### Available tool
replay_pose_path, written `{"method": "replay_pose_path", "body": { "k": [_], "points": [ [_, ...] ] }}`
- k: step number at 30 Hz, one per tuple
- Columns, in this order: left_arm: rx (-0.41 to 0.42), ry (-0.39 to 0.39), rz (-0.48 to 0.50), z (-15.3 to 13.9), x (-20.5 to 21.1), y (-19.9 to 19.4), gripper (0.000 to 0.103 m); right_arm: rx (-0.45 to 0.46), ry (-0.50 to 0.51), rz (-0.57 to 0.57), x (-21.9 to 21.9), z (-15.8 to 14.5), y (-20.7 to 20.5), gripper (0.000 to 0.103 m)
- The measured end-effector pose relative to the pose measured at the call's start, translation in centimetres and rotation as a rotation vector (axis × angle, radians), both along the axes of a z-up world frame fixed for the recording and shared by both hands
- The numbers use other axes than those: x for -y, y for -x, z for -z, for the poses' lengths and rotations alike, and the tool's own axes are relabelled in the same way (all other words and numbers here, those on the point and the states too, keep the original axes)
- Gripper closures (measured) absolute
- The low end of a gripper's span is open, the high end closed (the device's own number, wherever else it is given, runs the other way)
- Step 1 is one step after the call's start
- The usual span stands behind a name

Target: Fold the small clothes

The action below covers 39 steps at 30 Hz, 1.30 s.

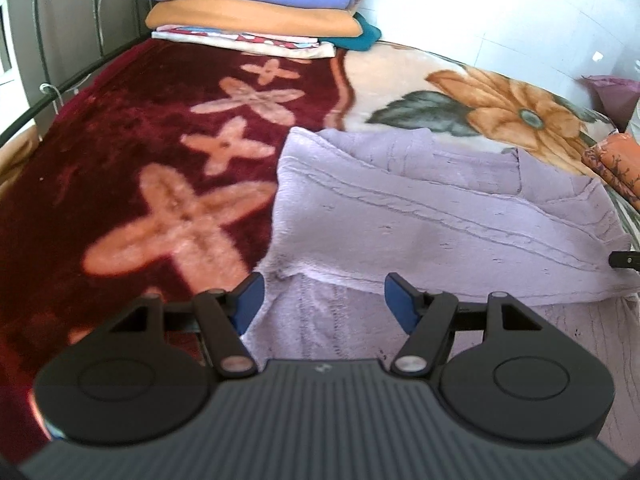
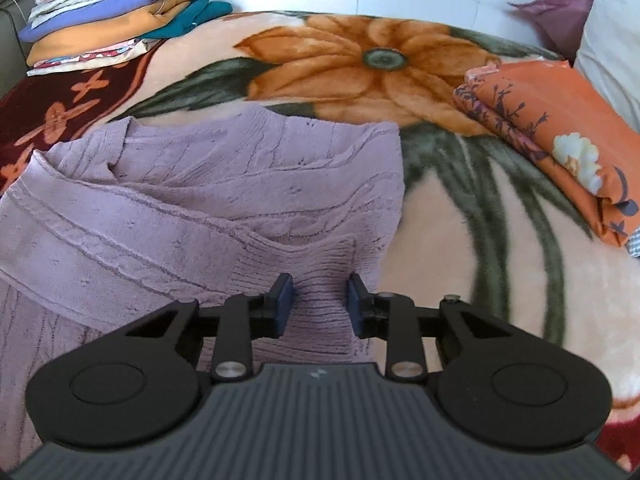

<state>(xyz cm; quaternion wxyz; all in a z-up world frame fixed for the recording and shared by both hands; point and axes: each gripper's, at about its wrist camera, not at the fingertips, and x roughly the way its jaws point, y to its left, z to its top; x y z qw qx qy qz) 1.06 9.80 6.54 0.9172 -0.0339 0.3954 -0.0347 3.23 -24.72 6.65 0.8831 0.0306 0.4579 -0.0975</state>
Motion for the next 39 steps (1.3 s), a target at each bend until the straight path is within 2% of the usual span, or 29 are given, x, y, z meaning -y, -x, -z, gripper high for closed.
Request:
{"method": "replay_pose_path", "body": {
  "k": [2,4,9,12,14,16,18,19,21,24,26,29,32,34,39],
  "points": [
    [0.001,0.004,-0.001,0.1,0.1,-0.2,0.035,-0.001,0.003,-0.004,-0.2,0.1,-0.1,0.066],
    [0.018,0.01,-0.007,-0.1,0.1,-0.4,0.035,0.02,0.028,-0.021,-0.9,-0.8,0.0,0.089],
    [0.051,-0.008,-0.047,-0.2,-0.1,-2.8,0.035,0.209,0.121,-0.089,-3.1,-6.7,0.3,0.091],
    [0.105,0.0,-0.088,-0.4,-0.3,-4.2,0.035,0.346,0.127,-0.058,-2.9,-10.4,0.6,0.091],
    [0.139,-0.02,-0.107,0.1,-0.2,-5.2,0.035,0.374,0.14,-0.027,-2.3,-11.1,0.4,0.092],
    [0.122,-0.068,-0.13,1.1,0.1,-6.5,0.035,0.339,0.144,0.02,-1.2,-9.9,-0.2,0.091],
    [0.078,-0.1,-0.139,2.5,0.3,-7.6,0.035,0.261,0.117,0.072,0.4,-7.5,-1.2,0.091],
    [0.055,-0.109,-0.143,3.3,0.2,-8.1,0.032,0.227,0.118,0.096,1.1,-6.3,-1.5,0.093],
    [0.062,-0.092,-0.153,4.1,-0.2,-8.2,0.028,0.165,0.147,0.141,2.5,-3.5,-2.1,0.094],
    [0.06,-0.09,-0.154,4.0,-0.5,-8.3,0.026,0.092,0.05,0.184,4.7,-0.3,-2.3,0.094],
    [0.064,-0.105,-0.136,4.0,-0.5,-8.2,0.026,0.102,-0.004,0.207,5.1,0.9,-1.9,0.094],
    [0.066,-0.131,-0.114,3.6,-0.3,-8.0,0.026,0.137,-0.051,0.215,5.5,1.0,-1.1,0.089],
    [0.066,-0.149,-0.094,2.6,-0.2,-7.5,0.028,0.153,-0.054,0.216,5.4,0.5,-0.3,0.066],
    [0.069,-0.157,-0.079,1.7,-0.2,-6.6,0.028,0.185,-0.059,0.2,5.1,-0.5,0.7,0.045],
    [0.072,-0.139,-0.005,-0.7,-0.3,-3.3,0.028,0.217,-0.16,0.131,3.7,-3.1,3.8,0.043]
  ]
}}
